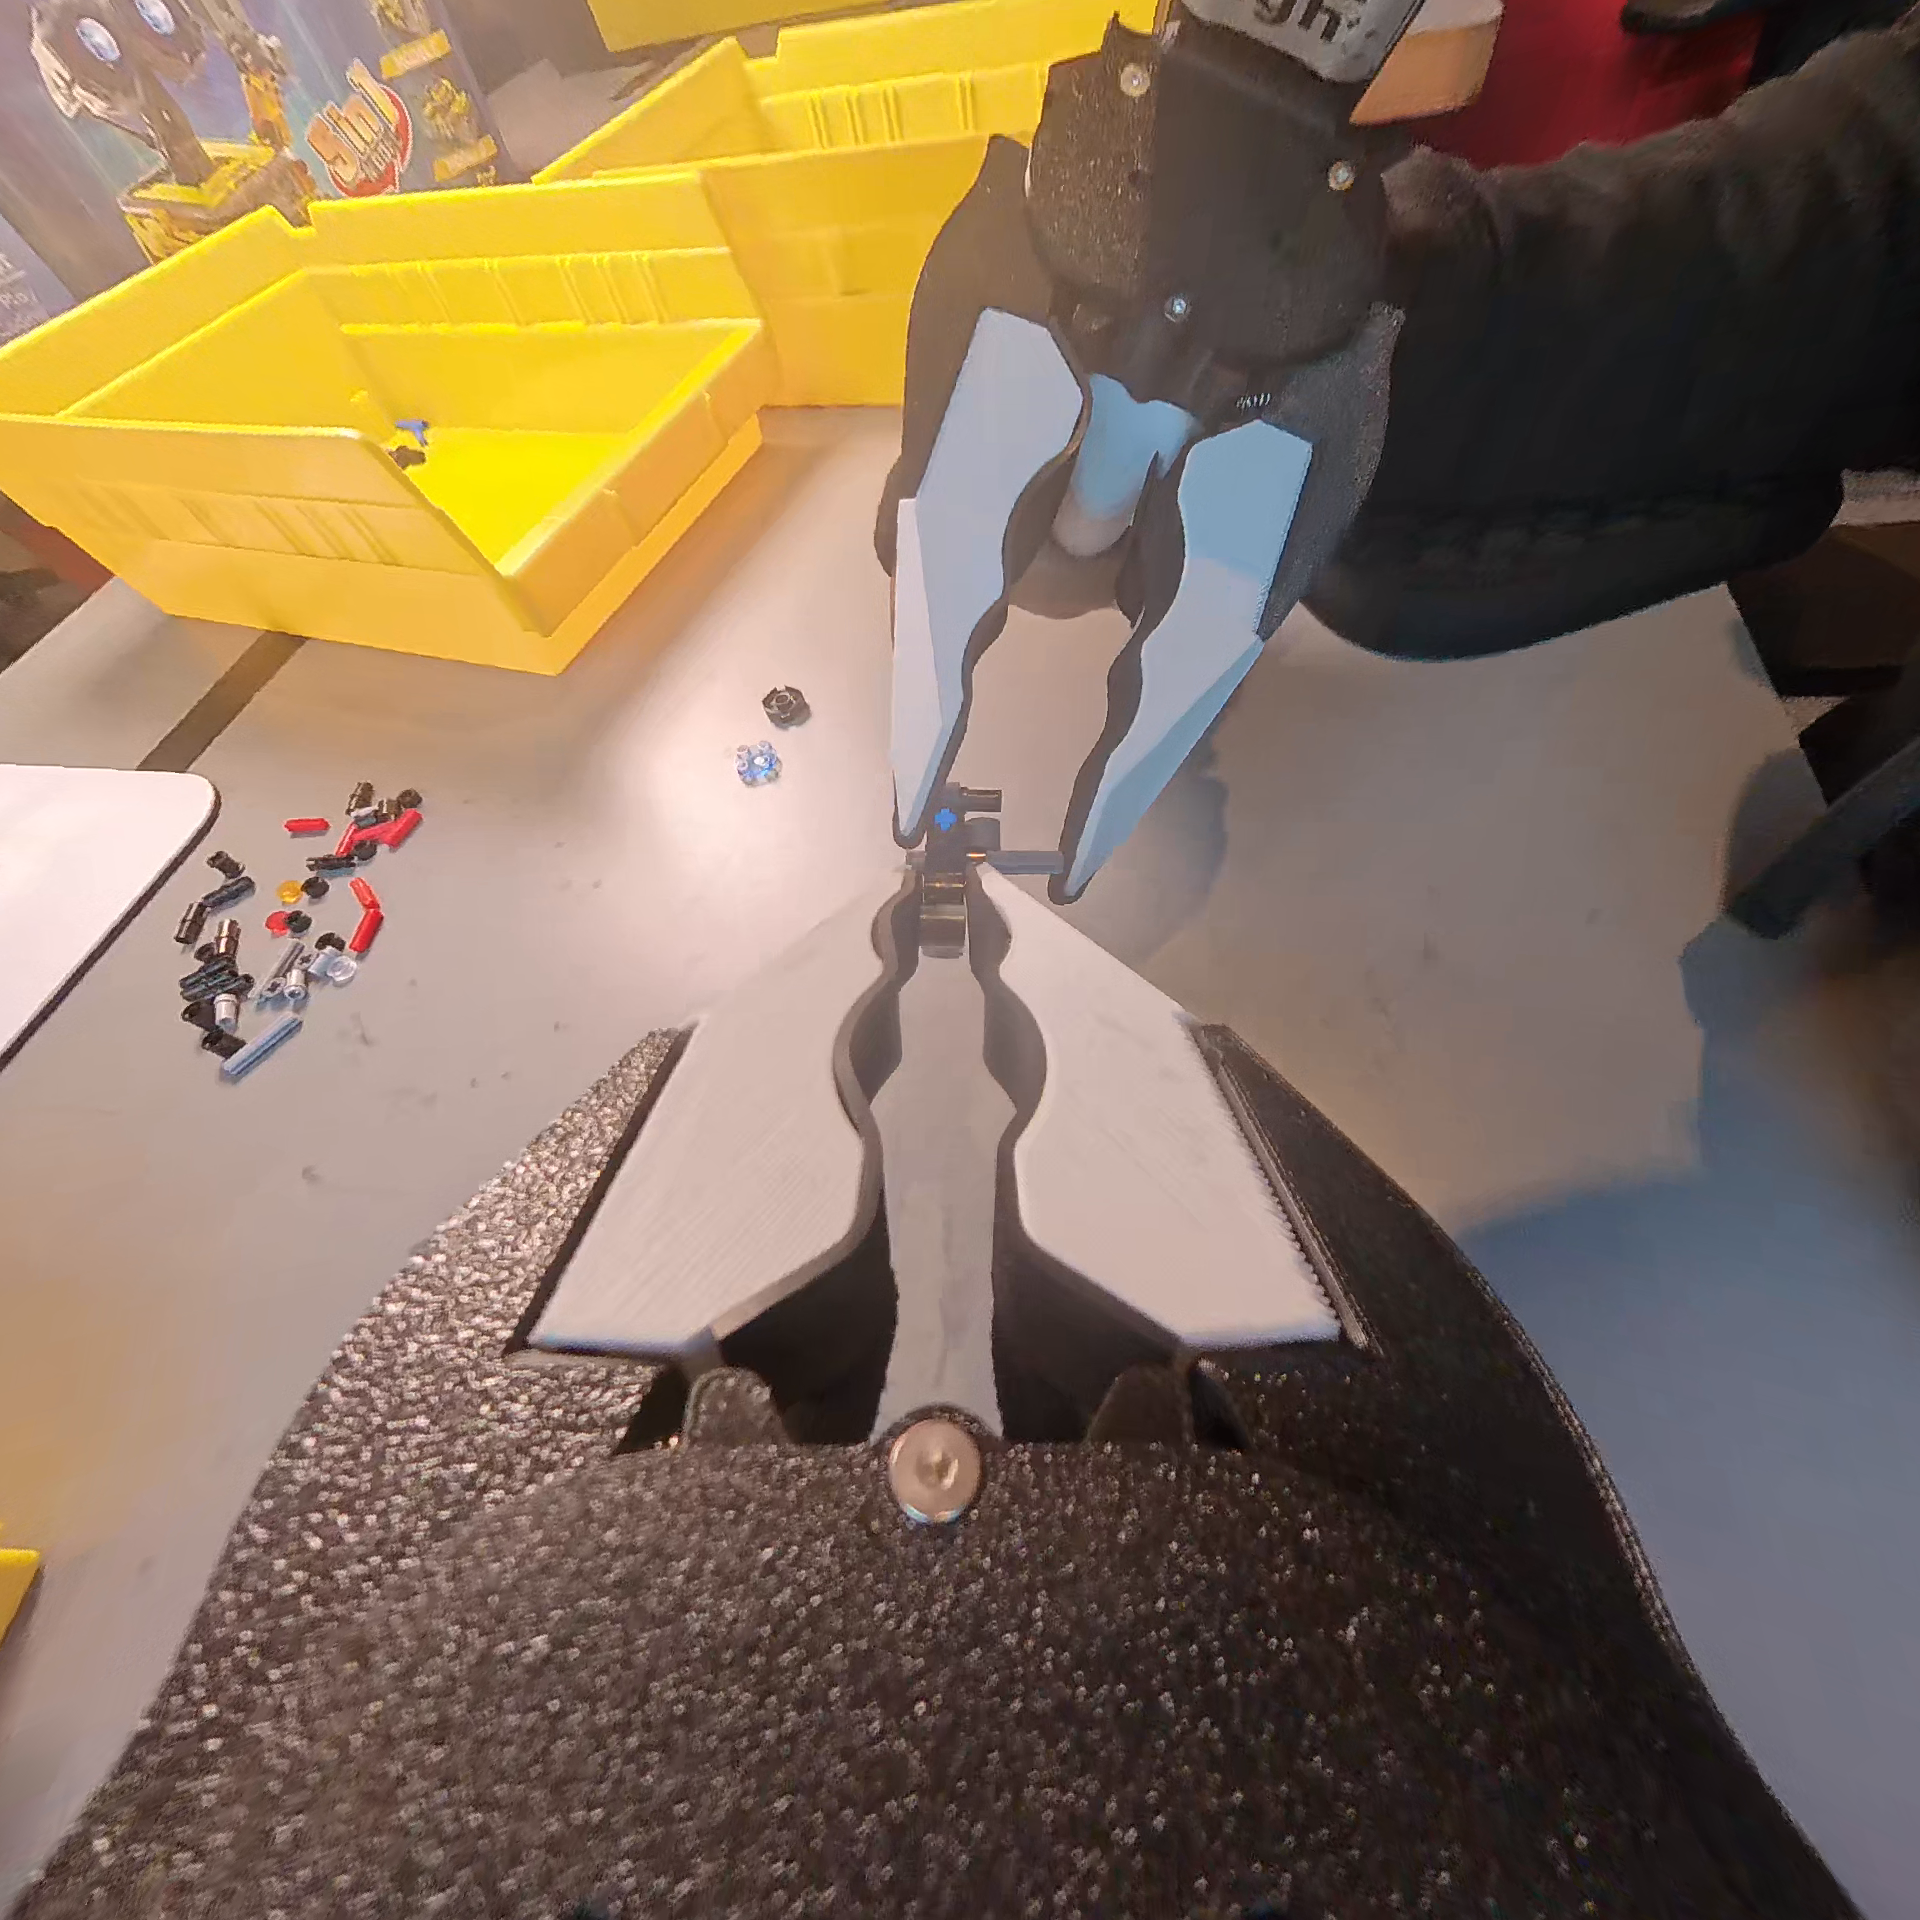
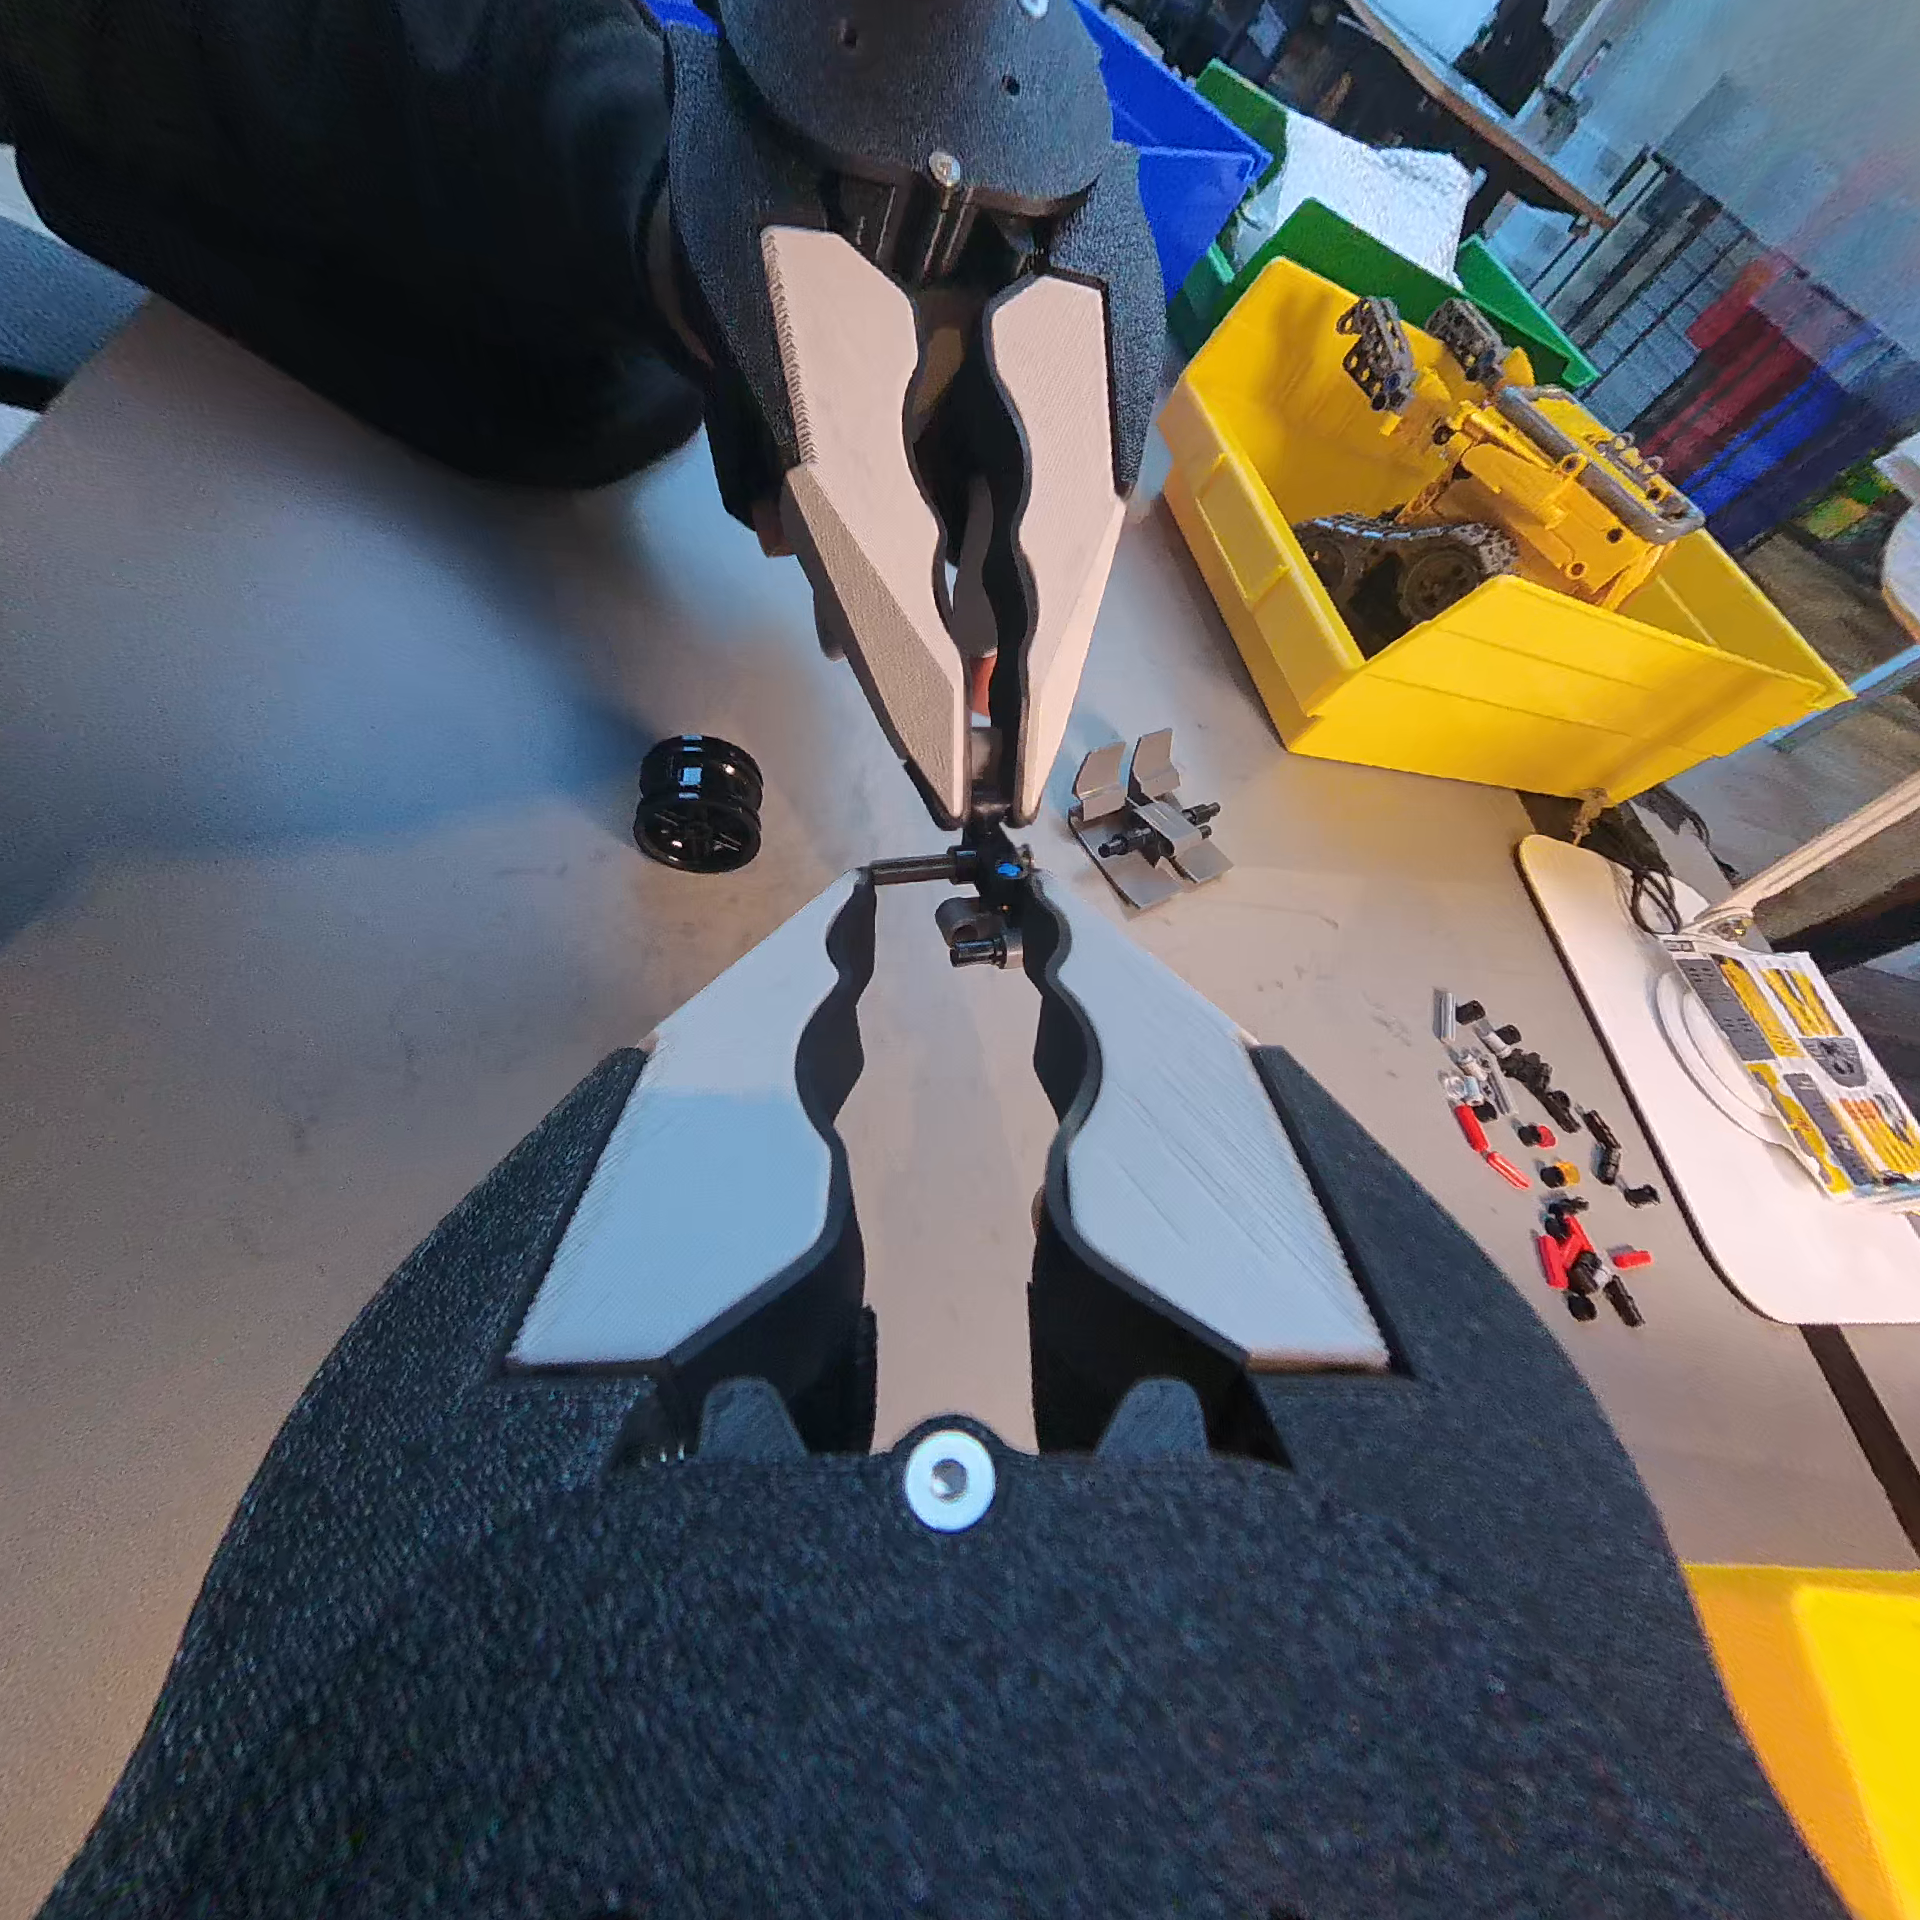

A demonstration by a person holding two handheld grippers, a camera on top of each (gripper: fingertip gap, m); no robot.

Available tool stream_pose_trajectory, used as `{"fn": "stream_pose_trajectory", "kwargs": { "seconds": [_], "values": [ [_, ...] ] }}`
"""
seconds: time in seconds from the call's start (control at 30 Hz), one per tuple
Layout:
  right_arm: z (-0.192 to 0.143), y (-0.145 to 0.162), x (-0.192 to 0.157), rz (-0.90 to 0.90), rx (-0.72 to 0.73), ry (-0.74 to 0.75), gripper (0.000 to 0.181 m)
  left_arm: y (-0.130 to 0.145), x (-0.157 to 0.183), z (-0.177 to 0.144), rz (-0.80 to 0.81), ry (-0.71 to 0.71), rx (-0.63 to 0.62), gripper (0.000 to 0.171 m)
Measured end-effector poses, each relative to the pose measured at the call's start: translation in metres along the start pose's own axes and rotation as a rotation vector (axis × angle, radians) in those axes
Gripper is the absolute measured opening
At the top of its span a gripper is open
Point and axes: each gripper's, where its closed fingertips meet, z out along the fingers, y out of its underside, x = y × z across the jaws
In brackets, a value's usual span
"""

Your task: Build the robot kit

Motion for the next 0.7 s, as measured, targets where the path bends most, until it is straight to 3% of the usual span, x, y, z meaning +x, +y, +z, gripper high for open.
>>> {"fn": "stream_pose_trajectory", "kwargs": {
  "seconds": [0.1,0.2,0.7],
  "values": [
    [-0.003,-0.005,0.003,0.025,0.042,0.003,0.028,-0.002,0.003,-0.001,-0.033,0.038,0.022,0.016],
    [-0.004,-0.008,0.002,0.038,0.062,-0.003,0.028,-0.005,0.001,-0.002,-0.045,0.025,0.036,0.007],
    [0.001,0.000,-0.001,0.061,0.035,-0.021,0.030,0.005,0.000,0.000,-0.044,0.022,-0.040,0.007]
  ]
}}
